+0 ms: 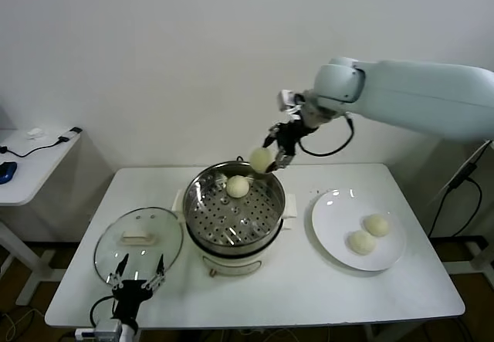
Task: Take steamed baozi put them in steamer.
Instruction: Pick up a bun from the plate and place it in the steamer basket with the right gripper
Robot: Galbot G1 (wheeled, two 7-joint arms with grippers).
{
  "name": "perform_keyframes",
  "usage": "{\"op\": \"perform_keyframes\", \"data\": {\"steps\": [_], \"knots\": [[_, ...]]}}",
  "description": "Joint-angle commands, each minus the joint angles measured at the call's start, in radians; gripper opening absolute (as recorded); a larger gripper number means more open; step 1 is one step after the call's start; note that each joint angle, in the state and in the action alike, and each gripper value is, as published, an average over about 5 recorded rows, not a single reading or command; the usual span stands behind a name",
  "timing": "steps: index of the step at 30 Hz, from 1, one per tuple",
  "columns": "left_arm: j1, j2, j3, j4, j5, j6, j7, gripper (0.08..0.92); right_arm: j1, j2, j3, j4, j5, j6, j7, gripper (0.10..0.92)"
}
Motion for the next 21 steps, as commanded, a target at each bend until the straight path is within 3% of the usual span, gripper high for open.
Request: {"op": "perform_keyframes", "data": {"steps": [1, 21], "knots": [[-0.001, 0.002, 0.000, 0.002, -0.003, 0.000, 0.001, 0.823, -0.162, 0.195, 0.026, -0.056, 0.057, -0.100, 0.121, 0.687], [-0.011, 0.010, 0.012, 0.022, -0.010, -0.002, -0.001, 0.823, -0.367, 0.317, 0.069, -0.287, -0.032, -0.098, 0.139, 0.687]]}}
